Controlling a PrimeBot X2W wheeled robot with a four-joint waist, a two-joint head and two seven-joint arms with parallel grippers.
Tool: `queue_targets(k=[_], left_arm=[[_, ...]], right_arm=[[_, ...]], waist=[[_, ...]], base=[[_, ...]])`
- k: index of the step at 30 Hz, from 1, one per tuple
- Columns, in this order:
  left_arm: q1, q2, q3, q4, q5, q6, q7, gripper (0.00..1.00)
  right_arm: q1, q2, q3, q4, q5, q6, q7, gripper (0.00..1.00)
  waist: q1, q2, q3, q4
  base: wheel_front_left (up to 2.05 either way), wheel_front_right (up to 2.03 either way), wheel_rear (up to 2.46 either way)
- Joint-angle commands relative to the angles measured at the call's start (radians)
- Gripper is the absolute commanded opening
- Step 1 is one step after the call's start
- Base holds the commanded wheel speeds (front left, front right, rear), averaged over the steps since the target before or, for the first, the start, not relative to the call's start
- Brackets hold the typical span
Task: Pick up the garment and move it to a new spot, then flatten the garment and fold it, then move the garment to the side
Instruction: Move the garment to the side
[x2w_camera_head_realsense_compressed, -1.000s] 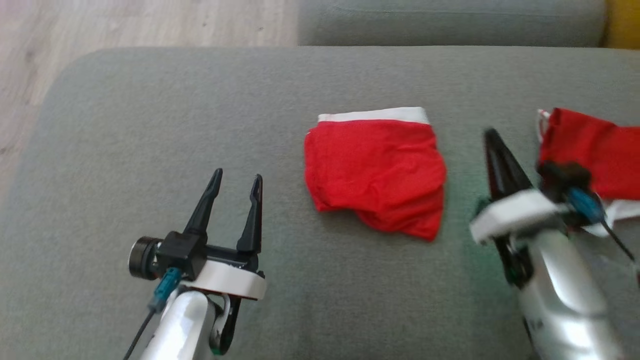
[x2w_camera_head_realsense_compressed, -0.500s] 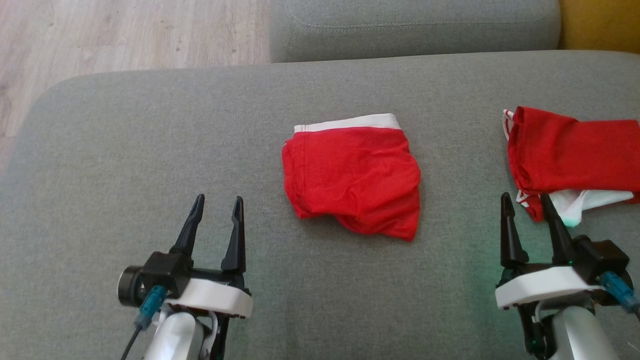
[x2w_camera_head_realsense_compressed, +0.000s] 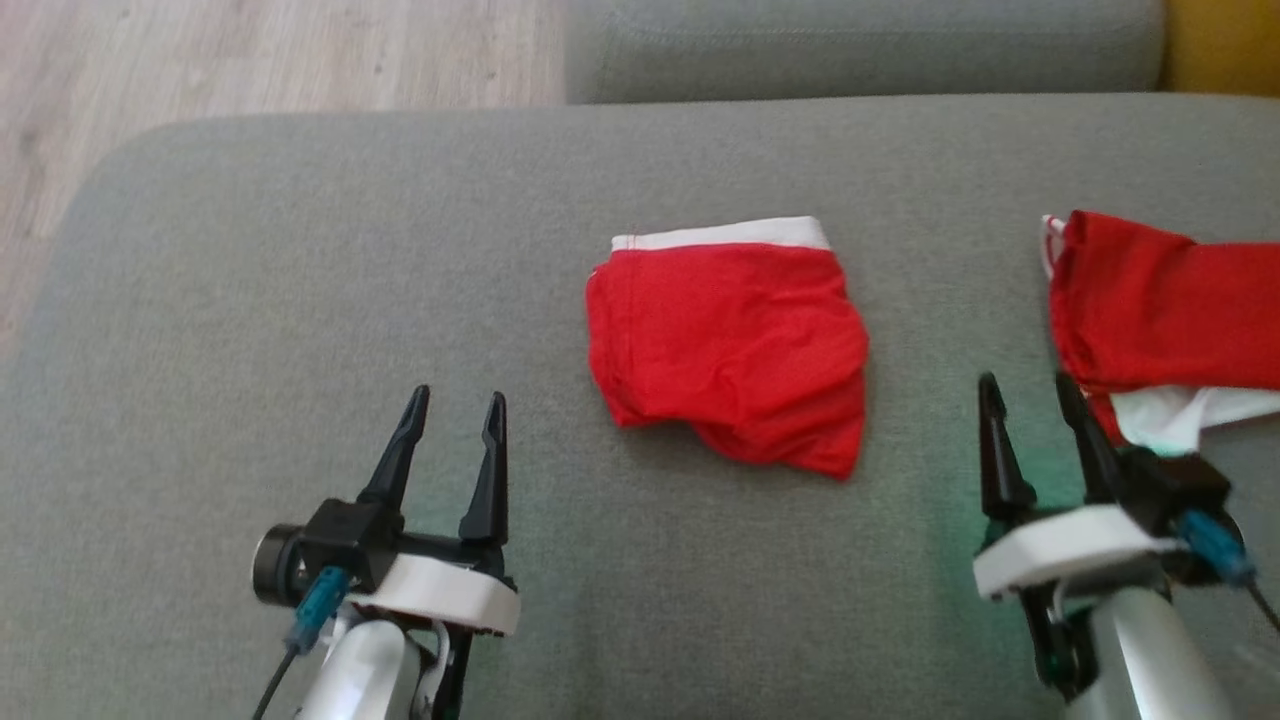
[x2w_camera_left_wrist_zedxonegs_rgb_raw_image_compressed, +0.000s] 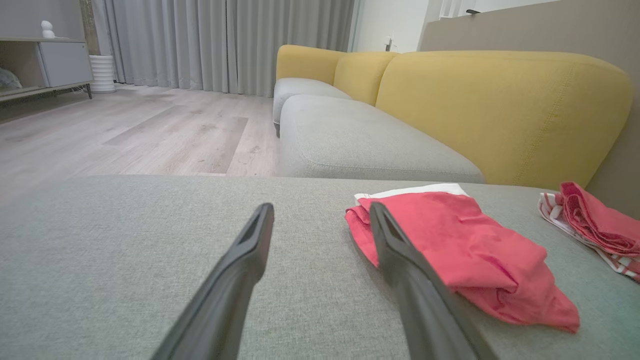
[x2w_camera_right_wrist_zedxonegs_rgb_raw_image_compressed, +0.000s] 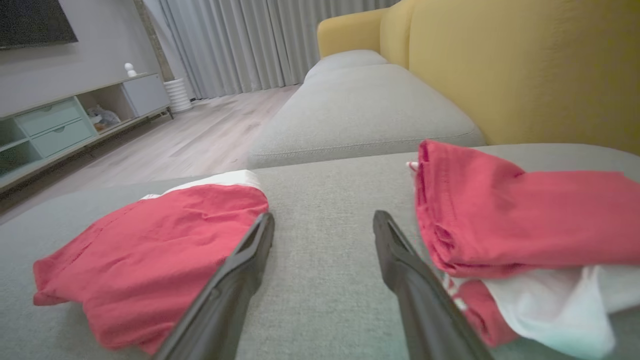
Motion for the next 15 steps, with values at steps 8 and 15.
queue_targets(k=[8, 15], left_arm=[[-0.08, 0.004, 0.008, -0.035, 0.007, -0.003, -0.01, 1.0], [-0.105, 0.004, -0.026, -0.026, -0.001, 0.002, -0.01, 1.0]], right_arm=[[-0.19, -0.002, 0.075, 0.068, 0.017, -0.001, 0.11, 1.0], [-0.299, -0.002, 0.107, 0.242, 0.08, -0.001, 0.197, 1.0]], waist=[[0.0, 0.0, 0.082, 0.066], [0.0, 0.0, 0.106, 0.121]], base=[[0.0, 0.0, 0.0], [0.0, 0.0, 0.0]])
